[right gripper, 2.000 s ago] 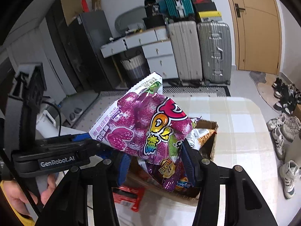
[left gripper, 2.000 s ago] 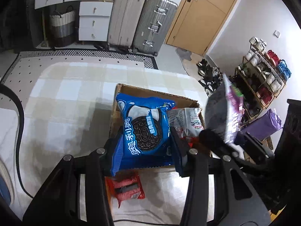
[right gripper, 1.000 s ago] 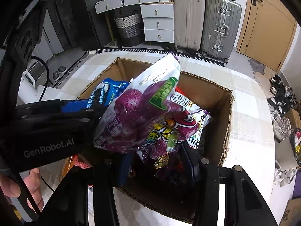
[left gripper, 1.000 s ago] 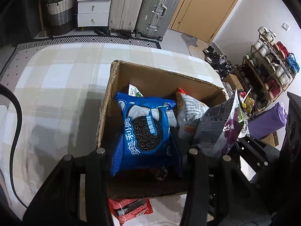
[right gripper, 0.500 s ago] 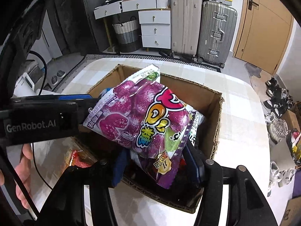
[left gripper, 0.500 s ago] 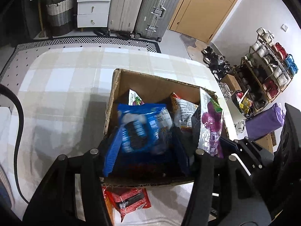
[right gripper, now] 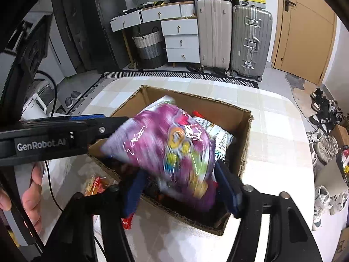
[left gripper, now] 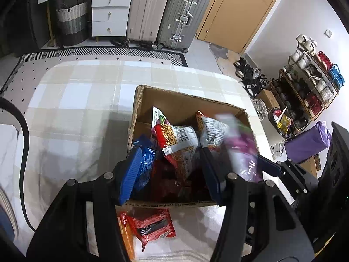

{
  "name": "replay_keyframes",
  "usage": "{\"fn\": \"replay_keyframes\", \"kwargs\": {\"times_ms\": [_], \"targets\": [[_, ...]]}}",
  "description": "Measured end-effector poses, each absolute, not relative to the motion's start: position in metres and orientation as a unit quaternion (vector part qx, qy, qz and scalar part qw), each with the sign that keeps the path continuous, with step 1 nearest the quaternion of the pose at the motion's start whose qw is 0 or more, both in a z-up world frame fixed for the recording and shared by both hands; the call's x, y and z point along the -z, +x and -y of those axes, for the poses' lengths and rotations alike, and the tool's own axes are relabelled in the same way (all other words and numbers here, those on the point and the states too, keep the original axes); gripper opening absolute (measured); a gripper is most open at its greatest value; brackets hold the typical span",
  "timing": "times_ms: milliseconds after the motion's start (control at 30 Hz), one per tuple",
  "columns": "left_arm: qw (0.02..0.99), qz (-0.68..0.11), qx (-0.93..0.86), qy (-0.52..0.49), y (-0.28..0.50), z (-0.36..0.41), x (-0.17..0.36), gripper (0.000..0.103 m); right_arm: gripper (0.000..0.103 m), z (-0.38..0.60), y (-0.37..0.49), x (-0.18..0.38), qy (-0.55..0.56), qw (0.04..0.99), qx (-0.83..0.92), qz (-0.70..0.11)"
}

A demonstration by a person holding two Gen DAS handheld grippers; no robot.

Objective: Organize snacks
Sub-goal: 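Lower both packets into the box and open both tools, then withdraw both tools from the box and move toward the remaining packets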

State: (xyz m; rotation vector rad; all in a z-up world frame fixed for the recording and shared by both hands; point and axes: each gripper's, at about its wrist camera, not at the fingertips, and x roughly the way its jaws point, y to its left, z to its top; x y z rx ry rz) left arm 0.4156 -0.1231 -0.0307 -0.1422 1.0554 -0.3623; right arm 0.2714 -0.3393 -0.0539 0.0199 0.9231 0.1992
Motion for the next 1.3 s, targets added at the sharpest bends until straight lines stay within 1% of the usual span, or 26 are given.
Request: {"fn": "replay_keyframes", "kwargs": {"times_ms": [100, 167, 400, 533, 600, 633, 667, 800, 833, 900, 933, 967, 1100, 1133, 1300], "targets": [[0.847, -0.497, 0.174, -0.073, 0.41, 0.121, 0.023, 0.053, 0.068, 0.341, 0.266, 0.047, 0.018, 0.897, -0.099, -0.431], [0.848, -0.494, 0.174, -0.075, 0.406, 0.12, 0.018, 0.053, 0.07, 0.341, 0.263, 0.042, 0.02, 0.9, -0.099, -0.425], [0.856, -0.479, 0.175, -0.089, 0.382, 0.112, -0.006, 0.053, 0.071, 0.344, 0.247, 0.024, 0.035, 0.911, -0.097, -0.399], [0.878, -0.442, 0.172, -0.073, 0.351, 0.105, -0.029, 0.054, 0.071, 0.355, 0.229, 0.0, 0.061, 0.925, -0.101, -0.36], [0.89, -0.415, 0.171, -0.078, 0.33, 0.097, -0.045, 0.063, 0.072, 0.36, 0.212, -0.013, 0.08, 0.932, -0.106, -0.338], [0.895, -0.404, 0.17, -0.081, 0.321, 0.092, -0.051, 0.077, 0.079, 0.362, 0.202, -0.019, 0.091, 0.935, -0.107, -0.325], [0.902, -0.39, 0.167, -0.085, 0.308, 0.087, -0.058, 0.082, 0.086, 0.364, 0.192, -0.024, 0.1, 0.938, -0.108, -0.313], [0.914, -0.356, 0.169, -0.097, 0.26, 0.066, -0.082, 0.083, 0.089, 0.363, 0.15, -0.043, 0.115, 0.948, -0.112, -0.275], [0.917, -0.35, 0.162, -0.098, 0.245, 0.059, -0.088, 0.086, 0.089, 0.361, 0.14, -0.046, 0.113, 0.949, -0.113, -0.272], [0.921, -0.34, 0.158, -0.104, 0.221, 0.048, -0.095, 0.092, 0.092, 0.359, 0.117, -0.052, 0.11, 0.954, -0.11, -0.257], [0.925, -0.331, 0.156, -0.105, 0.206, 0.042, -0.099, 0.1, 0.098, 0.358, 0.106, -0.054, 0.107, 0.956, -0.109, -0.25], [0.928, -0.321, 0.154, -0.105, 0.191, 0.037, -0.102, 0.102, 0.099, 0.355, 0.093, -0.056, 0.1, 0.96, -0.101, -0.24], [0.936, -0.302, 0.15, -0.105, 0.142, 0.019, -0.11, 0.102, 0.101, 0.349, 0.058, -0.055, 0.098, 0.962, -0.099, -0.234], [0.936, -0.301, 0.145, -0.108, 0.133, 0.014, -0.109, 0.102, 0.102, 0.348, 0.051, -0.054, 0.102, 0.961, -0.098, -0.236], [0.935, -0.313, 0.107, -0.129, 0.103, -0.014, -0.094, 0.102, 0.102, 0.333, 0.021, -0.041, 0.112, 0.955, -0.106, -0.251]]}}
